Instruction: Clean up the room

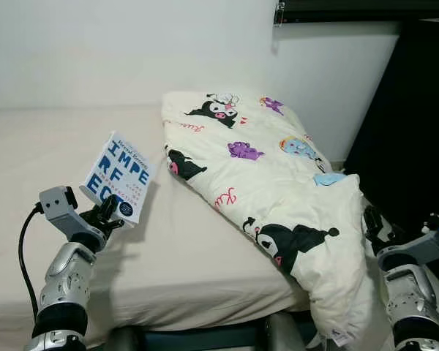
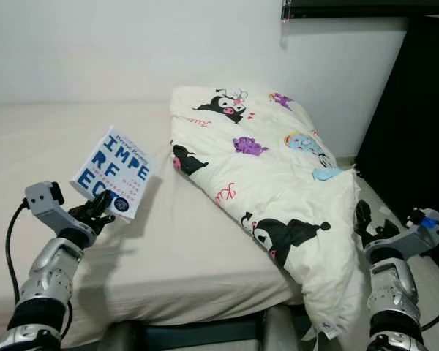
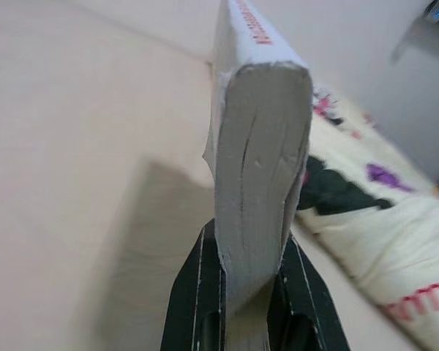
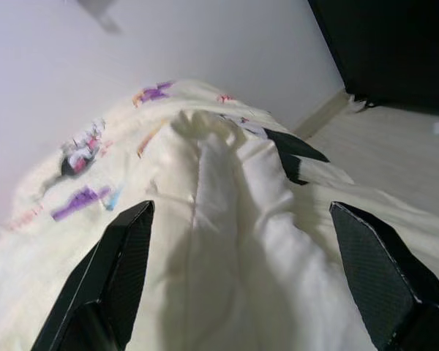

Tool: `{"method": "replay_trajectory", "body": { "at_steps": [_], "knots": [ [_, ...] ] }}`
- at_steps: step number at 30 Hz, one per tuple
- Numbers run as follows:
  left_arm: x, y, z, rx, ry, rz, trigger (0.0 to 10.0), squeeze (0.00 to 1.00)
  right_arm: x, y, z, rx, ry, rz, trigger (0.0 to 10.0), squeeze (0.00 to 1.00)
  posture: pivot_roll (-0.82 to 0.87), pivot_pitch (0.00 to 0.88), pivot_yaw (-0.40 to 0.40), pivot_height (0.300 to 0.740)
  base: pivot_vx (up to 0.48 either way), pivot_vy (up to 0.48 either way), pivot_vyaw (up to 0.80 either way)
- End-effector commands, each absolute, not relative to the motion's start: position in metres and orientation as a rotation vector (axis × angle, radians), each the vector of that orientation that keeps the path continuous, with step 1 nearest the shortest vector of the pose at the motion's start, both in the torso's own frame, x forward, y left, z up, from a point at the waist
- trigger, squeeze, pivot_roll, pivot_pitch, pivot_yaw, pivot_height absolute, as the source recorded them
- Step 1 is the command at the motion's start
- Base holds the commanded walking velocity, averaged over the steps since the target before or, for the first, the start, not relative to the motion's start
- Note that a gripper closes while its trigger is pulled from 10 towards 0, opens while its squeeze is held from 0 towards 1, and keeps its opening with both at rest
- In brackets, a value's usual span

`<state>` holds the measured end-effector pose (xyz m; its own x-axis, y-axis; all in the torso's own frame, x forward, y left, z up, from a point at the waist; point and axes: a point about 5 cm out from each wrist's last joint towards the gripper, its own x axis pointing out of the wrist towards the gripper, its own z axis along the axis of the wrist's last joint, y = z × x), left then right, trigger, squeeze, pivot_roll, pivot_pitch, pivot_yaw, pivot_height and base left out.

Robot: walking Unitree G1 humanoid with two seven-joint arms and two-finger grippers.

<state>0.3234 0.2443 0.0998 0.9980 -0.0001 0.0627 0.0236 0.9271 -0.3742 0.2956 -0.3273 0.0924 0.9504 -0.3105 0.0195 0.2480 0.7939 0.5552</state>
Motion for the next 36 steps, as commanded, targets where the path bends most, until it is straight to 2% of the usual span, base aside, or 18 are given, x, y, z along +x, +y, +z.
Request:
{"method": "replay_trajectory", "body": {
  "at_steps": [1, 10, 18, 30, 31, 36],
  "knots": [
    [0.32, 0.25, 0.105, -0.279, -0.084, -0.006, 10.0, 0.0, 0.296, -0.326, 0.091, 0.665, -0.132, -0.308, 10.0, 0.0, 0.03, 0.0, -0.006, 0.52, 0.0, 0.0, 0.0],
    [0.316, 0.254, 0.103, -0.254, -0.069, 0.008, 10.0, 0.0, 0.294, -0.315, 0.068, 0.667, 0.007, -0.352, 10.0, 0.0, 0.04, 0.017, 0.008, 0.52, 0.0, 0.0, 0.0],
    [0.316, 0.257, 0.106, -0.226, -0.069, 0.016, 10.0, 0.0, 0.297, -0.295, 0.061, 0.687, 0.082, -0.174, 10.0, 0.0, 0.06, 0.037, 0.022, 0.52, 0.0, 0.0, 0.0],
    [0.312, 0.261, 0.104, -0.221, -0.052, 0.018, 10.0, 0.0, 0.291, -0.299, 0.047, 0.674, 0.187, -0.261, 10.0, 0.0, 0.07, 0.051, 0.028, 0.52, 0.0, 0.0, 0.0],
    [0.312, 0.261, 0.103, -0.222, -0.046, 0.017, 10.0, 0.0, 0.292, -0.297, 0.048, 0.674, 0.178, -0.246, 0.0, 0.0, 0.07, 0.049, 0.03, 0.52, 0.0, 0.0, 0.0],
    [0.314, 0.26, 0.103, -0.224, -0.043, 0.015, 10.0, 0.0, 0.299, -0.288, 0.054, 0.668, 0.159, -0.163, 0.0, 0.0, 0.06, 0.044, 0.031, 0.52, 0.0, 0.0, 0.0]
  ]
}}
